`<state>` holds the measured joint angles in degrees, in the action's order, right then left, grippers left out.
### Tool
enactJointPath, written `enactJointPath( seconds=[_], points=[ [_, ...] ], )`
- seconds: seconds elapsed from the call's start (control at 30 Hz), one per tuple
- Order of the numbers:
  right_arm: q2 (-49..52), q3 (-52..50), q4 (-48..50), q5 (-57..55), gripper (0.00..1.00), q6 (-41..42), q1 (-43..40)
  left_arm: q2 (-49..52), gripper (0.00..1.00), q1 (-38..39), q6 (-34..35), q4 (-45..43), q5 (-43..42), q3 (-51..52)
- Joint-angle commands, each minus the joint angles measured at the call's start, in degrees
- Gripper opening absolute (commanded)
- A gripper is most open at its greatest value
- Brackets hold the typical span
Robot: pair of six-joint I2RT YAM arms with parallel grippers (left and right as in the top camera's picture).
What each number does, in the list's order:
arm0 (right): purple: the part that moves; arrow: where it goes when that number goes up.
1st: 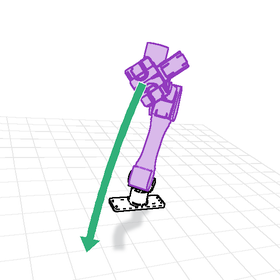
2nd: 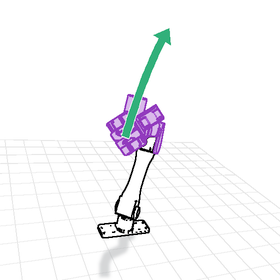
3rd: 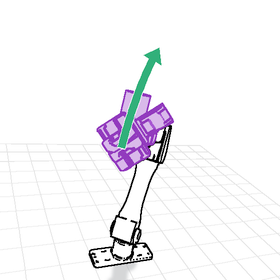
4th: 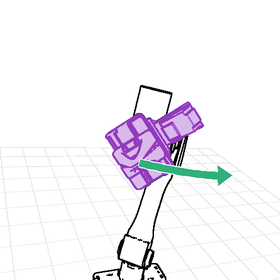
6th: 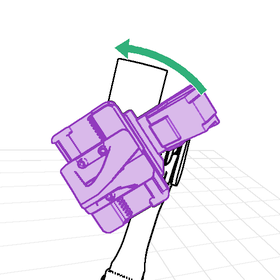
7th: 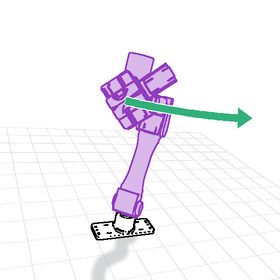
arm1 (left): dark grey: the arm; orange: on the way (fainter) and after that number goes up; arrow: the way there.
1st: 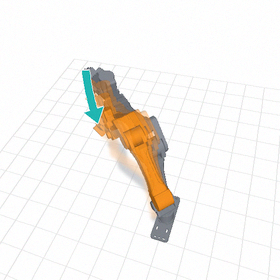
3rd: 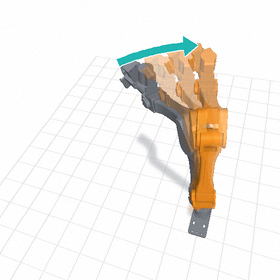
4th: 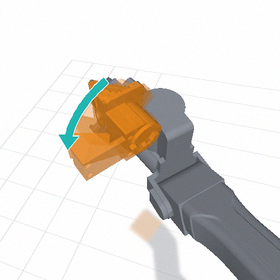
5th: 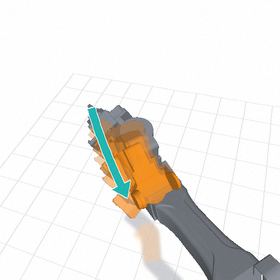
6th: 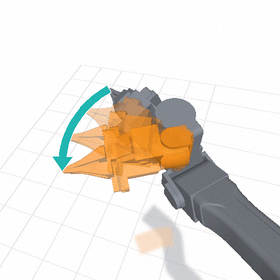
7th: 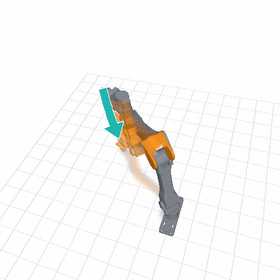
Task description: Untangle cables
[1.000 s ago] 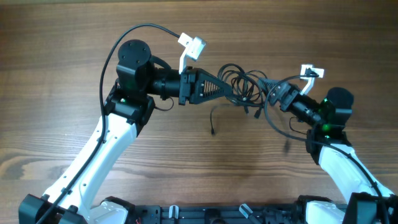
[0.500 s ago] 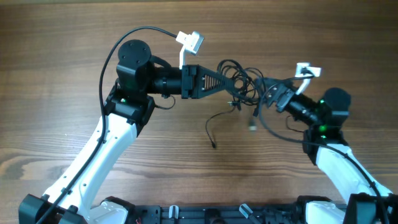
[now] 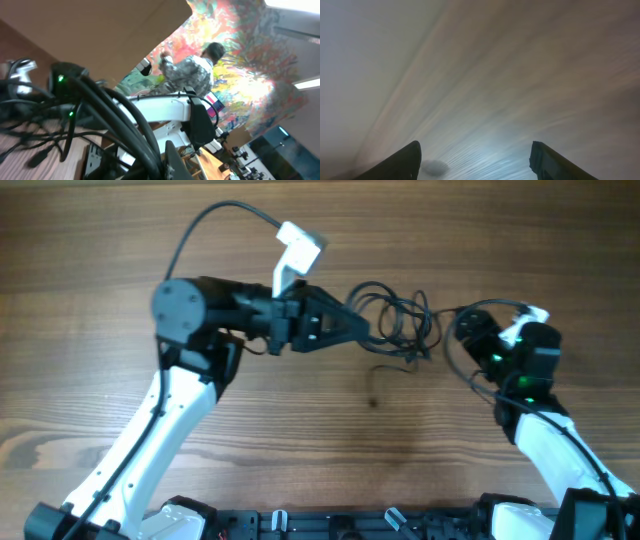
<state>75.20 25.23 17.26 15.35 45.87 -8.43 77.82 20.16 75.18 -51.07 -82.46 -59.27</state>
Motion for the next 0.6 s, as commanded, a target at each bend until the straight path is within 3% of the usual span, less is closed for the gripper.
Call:
enactJointPath(
  seconds=[0.0, 0.17, 0.3, 0.37, 0.57],
  points=[
    [0.3, 0.3, -3.0, -3.3, 0.72, 0.6, -5.6, -1.7, 0.04, -3.8, 3.7, -0.6, -4.2, -0.7],
    [0.3, 0.3, -6.7, -3.7, 0.72, 0.4, -9.2, -1.7, 0.04, -8.8, 3.7, -0.6, -6.9, -0.7],
    [0.3, 0.3, -7.6, -1.5, 0.93, -0.7, -9.8, -1.7, 0.04, -12.4, 3.5, -0.6, -6.9, -0.7],
    [0.3, 0.3, -7.4, 6.5, 1.0, -3.7, -9.8, -1.4, 0.04, -13.1, 3.5, -0.6, -6.3, -0.7],
    [0.3, 0.3, -6.1, 37.9, 1.0, -16.0, -9.6, 1.1, 0.04, -11.3, 3.0, -0.6, -2.3, -0.7]
  ],
)
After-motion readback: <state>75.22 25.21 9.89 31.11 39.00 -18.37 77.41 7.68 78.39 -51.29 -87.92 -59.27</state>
